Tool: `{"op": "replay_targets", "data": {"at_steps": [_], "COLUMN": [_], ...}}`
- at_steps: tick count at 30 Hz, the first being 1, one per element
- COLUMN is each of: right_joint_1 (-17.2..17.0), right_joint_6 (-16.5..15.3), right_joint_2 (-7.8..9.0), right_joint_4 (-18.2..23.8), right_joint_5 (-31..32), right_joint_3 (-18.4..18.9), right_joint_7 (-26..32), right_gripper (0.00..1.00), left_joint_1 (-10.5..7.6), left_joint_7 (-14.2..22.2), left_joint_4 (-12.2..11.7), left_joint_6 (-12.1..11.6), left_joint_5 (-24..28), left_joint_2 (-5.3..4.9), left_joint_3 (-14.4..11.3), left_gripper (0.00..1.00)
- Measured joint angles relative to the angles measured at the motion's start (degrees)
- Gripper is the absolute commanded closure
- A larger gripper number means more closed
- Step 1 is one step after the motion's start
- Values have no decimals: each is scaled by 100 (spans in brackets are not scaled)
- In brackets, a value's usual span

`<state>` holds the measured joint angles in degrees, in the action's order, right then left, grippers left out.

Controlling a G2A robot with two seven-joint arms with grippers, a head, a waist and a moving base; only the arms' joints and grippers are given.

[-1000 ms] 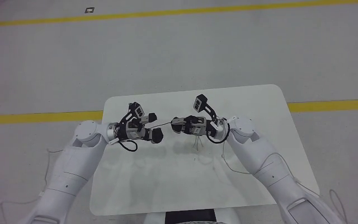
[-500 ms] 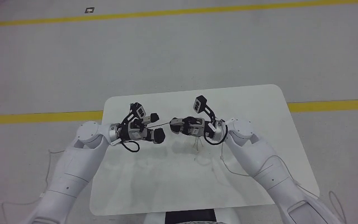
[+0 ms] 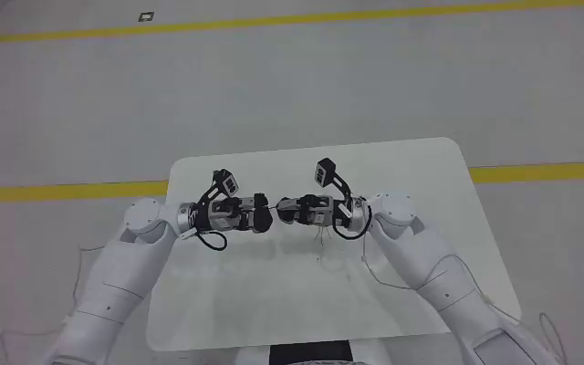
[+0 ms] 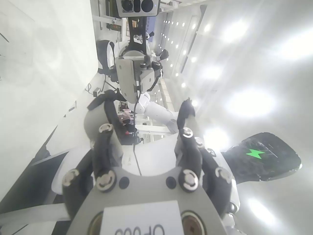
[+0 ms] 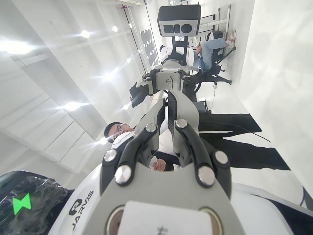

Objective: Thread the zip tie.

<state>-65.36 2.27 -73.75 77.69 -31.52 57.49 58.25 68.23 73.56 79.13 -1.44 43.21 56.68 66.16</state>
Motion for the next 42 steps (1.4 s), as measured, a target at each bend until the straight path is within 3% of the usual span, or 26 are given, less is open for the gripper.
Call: {"op": "replay_targets", "data": {"at_steps": [12,31,35,40,41,42], "right_joint_1": [-8,14,12,19,20,18], "right_joint_6": [62,24,11,-1,-3,-7], "right_joint_2": [24,25,27,29,29,30], "right_joint_4": [43,33,33,38,35,27], "right_joint_5": [3,-83,-99,-105,-108,-119], "right_joint_3": [-36,-147,-157,-172,-175,-175], "right_joint_7": [59,54,37,30,34,35], "right_gripper": [100,100,100,100,59,7], "left_joint_1": [35,18,13,11,10,8], "left_joint_7": [-66,-100,-94,-78,-69,-60], "left_joint_4": [20,31,25,17,15,13], "left_joint_6": [44,17,14,11,10,8], "left_joint_5": [7,24,30,16,13,11], "left_joint_2": [-29,-59,-63,-72,-74,-76], "left_joint_3": [-19,-67,-84,-101,-104,-107], "left_gripper": [81,91,100,100,100,100]}}
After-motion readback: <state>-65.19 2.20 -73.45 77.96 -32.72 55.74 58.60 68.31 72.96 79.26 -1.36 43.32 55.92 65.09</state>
